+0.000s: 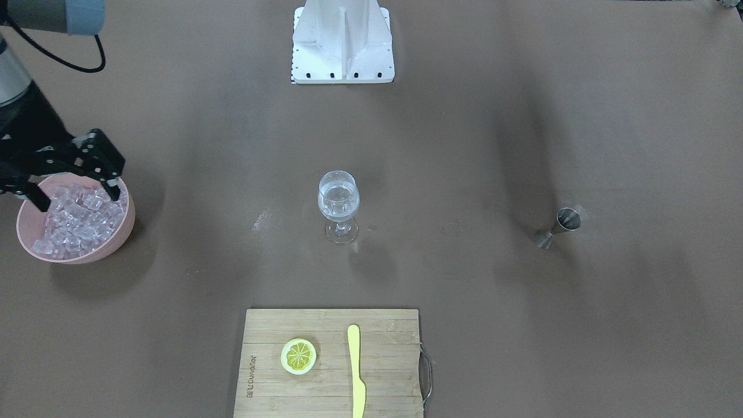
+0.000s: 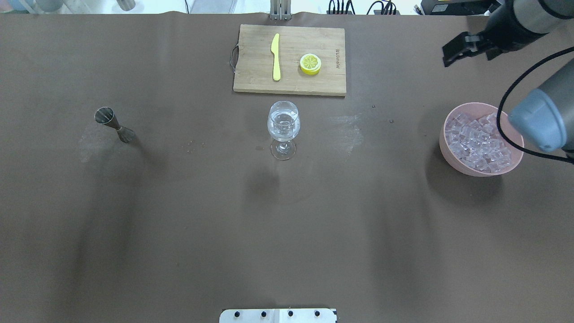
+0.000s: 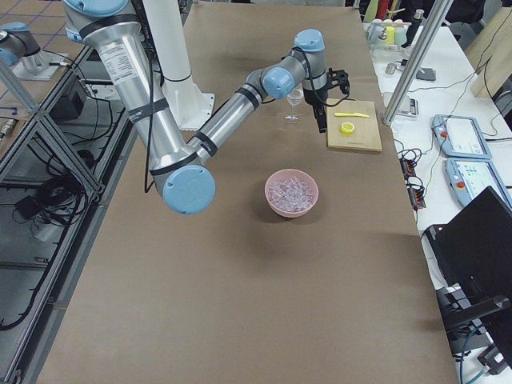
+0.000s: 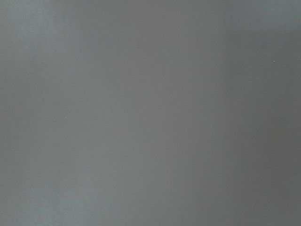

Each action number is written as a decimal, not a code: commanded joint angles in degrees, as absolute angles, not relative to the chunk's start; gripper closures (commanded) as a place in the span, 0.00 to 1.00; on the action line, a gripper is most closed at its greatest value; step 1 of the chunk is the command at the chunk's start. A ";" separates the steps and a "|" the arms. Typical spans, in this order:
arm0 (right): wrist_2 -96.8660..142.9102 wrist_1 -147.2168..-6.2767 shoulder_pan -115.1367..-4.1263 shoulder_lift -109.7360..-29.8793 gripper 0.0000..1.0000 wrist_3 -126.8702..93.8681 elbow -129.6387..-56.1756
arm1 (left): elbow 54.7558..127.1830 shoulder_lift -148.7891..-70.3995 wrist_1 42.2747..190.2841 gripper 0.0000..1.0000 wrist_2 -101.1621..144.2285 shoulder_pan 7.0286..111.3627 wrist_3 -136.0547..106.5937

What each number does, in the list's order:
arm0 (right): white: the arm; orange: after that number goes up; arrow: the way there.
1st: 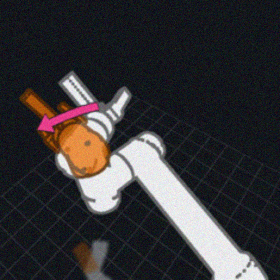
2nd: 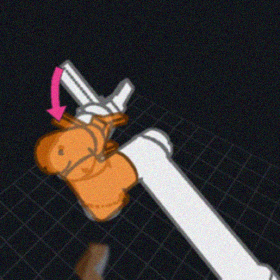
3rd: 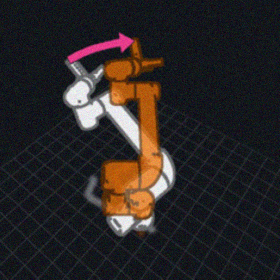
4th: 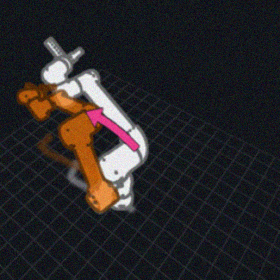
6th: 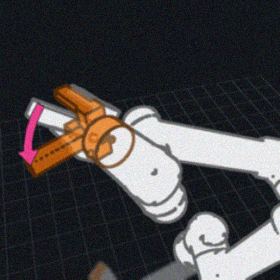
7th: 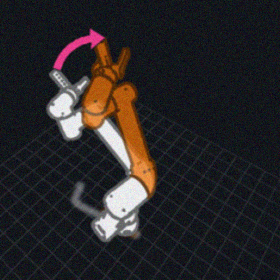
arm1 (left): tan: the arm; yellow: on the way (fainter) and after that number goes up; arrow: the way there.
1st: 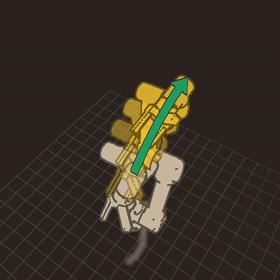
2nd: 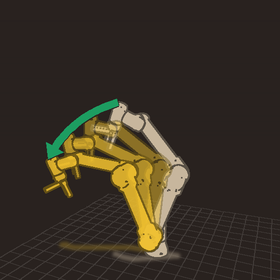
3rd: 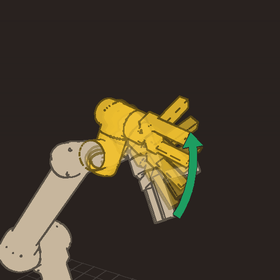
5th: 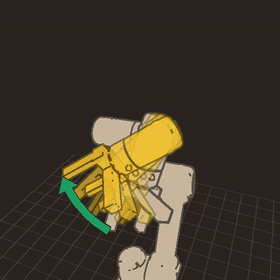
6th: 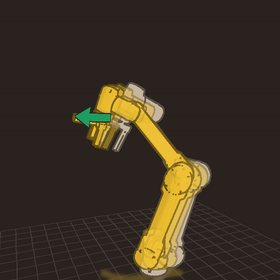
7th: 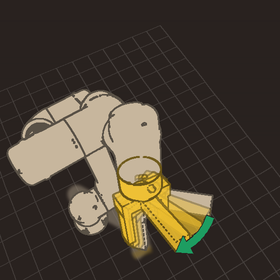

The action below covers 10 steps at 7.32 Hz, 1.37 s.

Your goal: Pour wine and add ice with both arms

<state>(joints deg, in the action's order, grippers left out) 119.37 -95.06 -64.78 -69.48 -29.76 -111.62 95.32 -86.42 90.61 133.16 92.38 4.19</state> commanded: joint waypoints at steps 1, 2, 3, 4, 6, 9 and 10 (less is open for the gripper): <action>126.77 -95.01 -76.76 -78.11 0.00 -7.57 -105.78 | 94.84 -86.04 91.67 0.01 132.89 92.37 4.04; 129.44 -94.84 -81.60 -80.22 0.00 0.36 -101.21 | 94.83 -86.04 91.67 0.01 132.98 92.37 4.13; 129.11 -94.57 -84.78 -84.77 0.00 4.79 -99.94 | 94.83 -85.96 91.67 0.01 132.98 92.37 4.04; 128.85 -94.31 -87.42 -91.69 0.00 5.53 -100.45 | 95.10 -84.74 91.84 0.01 133.07 92.37 4.22; 126.58 -94.31 -89.64 -96.67 0.00 5.27 -100.11 | 95.19 -84.73 91.85 0.01 132.98 92.37 4.22; 120.94 -94.40 -90.88 -96.33 0.00 4.83 -102.55 | 95.10 -84.73 91.84 0.01 132.98 92.37 4.31; 120.76 -94.31 -90.88 -96.07 0.00 4.83 -103.09 | 95.10 -84.73 91.76 0.01 132.98 92.37 4.39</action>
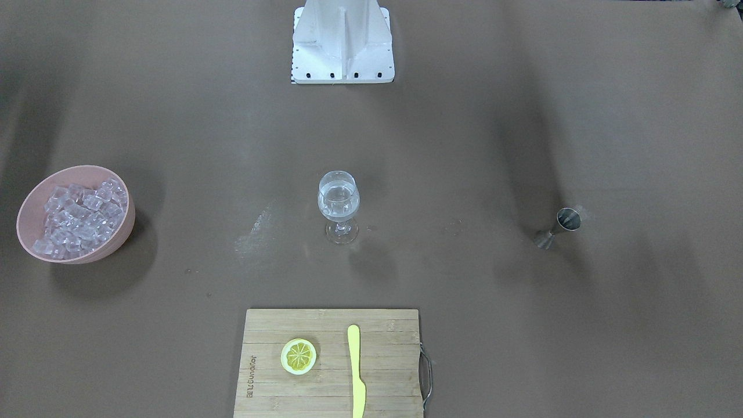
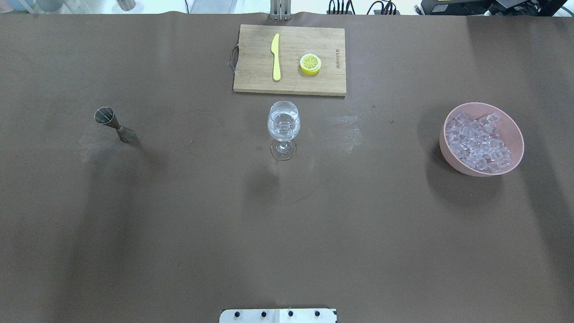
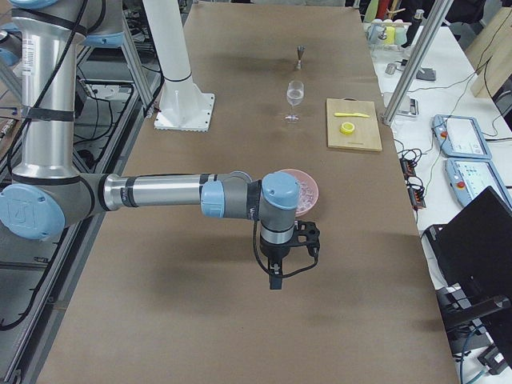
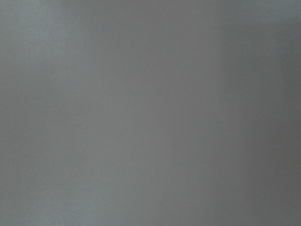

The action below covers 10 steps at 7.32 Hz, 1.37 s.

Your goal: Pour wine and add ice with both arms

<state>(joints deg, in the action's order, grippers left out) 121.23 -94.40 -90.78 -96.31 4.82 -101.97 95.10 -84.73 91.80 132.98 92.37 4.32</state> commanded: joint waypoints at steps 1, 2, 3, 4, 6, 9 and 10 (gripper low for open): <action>120.67 -94.31 -90.88 -97.02 0.00 4.92 -104.23 | 95.10 -84.73 91.76 0.01 132.98 92.37 4.31; 120.67 -94.31 -90.88 -96.51 0.00 4.83 -104.24 | 95.10 -84.73 91.76 0.01 132.98 92.37 4.31; 121.02 -94.31 -90.79 -96.42 0.00 4.83 -104.33 | 95.18 -84.73 91.84 0.01 133.07 92.29 4.22; 121.11 -94.39 -90.79 -96.59 0.00 4.83 -104.33 | 95.19 -84.81 91.76 0.01 132.98 92.29 4.22; 121.20 -94.48 -90.62 -96.33 0.00 4.83 -103.98 | 95.27 -84.99 91.76 0.01 133.07 92.29 4.13; 128.04 -94.48 -90.53 -96.07 0.00 4.66 -100.57 | 95.27 -85.34 91.76 0.01 132.98 92.29 4.13; 129.45 -94.48 -90.53 -95.98 0.00 4.66 -99.07 | 95.36 -85.34 91.76 0.01 132.98 92.29 4.13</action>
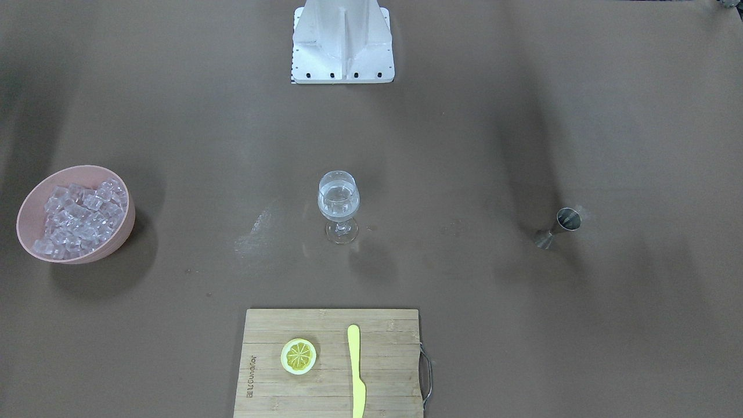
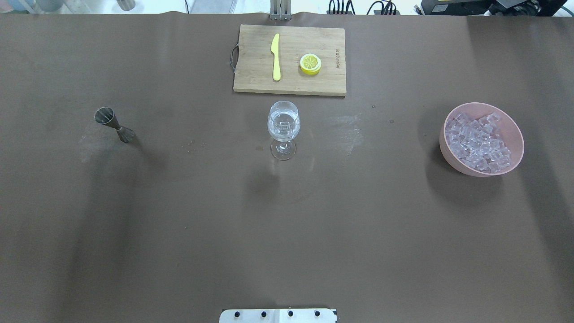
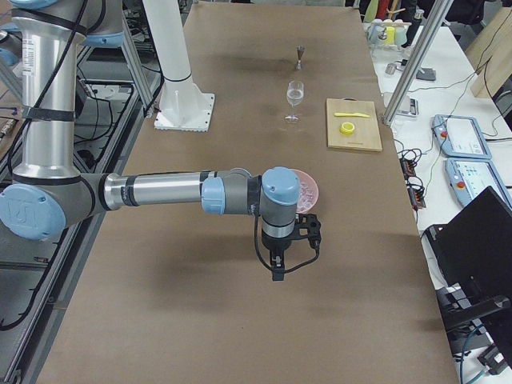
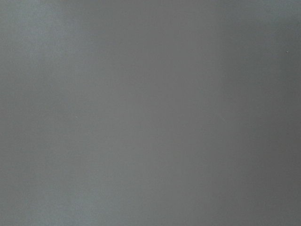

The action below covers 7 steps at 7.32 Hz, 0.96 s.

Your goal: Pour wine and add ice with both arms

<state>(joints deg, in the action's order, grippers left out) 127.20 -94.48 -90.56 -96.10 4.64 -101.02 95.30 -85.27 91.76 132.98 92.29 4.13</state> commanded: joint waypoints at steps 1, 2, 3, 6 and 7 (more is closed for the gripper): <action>129.46 -94.31 -90.44 -95.98 0.00 4.66 -99.40 | 95.36 -85.34 91.76 0.01 132.98 92.29 4.13; 129.46 -94.31 -90.53 -96.06 0.00 4.83 -99.40 | 95.54 -85.43 91.67 0.01 132.98 92.29 4.22; 129.46 -94.31 -90.53 -96.06 0.00 4.83 -99.58 | 95.54 -85.43 91.67 0.01 132.98 92.29 4.22; 129.46 -94.31 -90.53 -96.15 0.00 5.36 -100.19 | 95.19 -85.34 91.67 0.01 132.98 92.29 4.22; 129.55 -94.31 -90.53 -96.15 0.00 5.19 -100.46 | 95.19 -85.08 91.67 0.01 132.89 92.29 4.22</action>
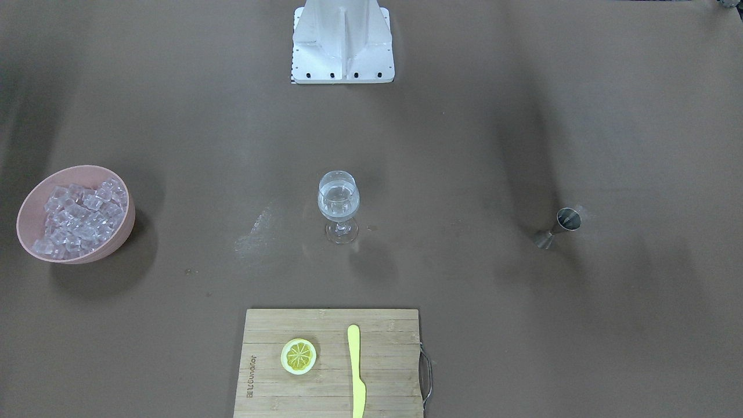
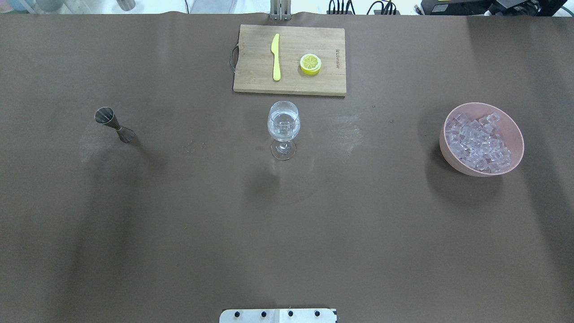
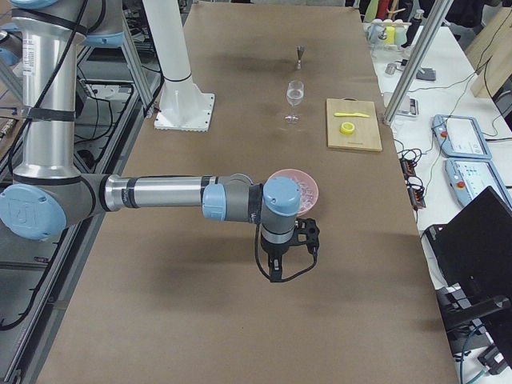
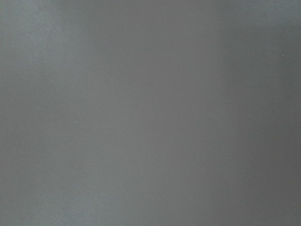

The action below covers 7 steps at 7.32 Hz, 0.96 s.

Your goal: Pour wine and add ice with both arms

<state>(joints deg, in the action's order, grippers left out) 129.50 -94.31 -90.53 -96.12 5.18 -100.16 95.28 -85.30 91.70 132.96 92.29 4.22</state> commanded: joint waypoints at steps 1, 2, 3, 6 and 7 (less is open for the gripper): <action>129.55 -94.31 -90.53 -96.07 0.00 5.19 -100.55 | 95.01 -84.73 91.41 0.01 133.15 92.29 4.13; 129.55 -94.31 -90.53 -96.06 0.00 5.27 -100.55 | 94.92 -84.73 91.32 0.01 132.98 92.29 4.13; 129.46 -94.31 -90.53 -96.06 0.00 5.27 -100.98 | 94.83 -84.81 91.32 0.01 132.89 92.29 3.87; 129.55 -94.31 -90.53 -96.15 0.00 5.19 -102.39 | 94.66 -84.73 91.41 0.01 133.15 92.29 3.87; 129.72 -94.31 -90.53 -96.24 0.00 5.10 -102.74 | 94.66 -84.73 91.41 0.01 133.15 92.29 3.87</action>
<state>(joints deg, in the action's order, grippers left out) 129.57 -94.31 -90.53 -96.17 5.20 -102.19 94.73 -84.74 91.39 133.12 92.29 3.87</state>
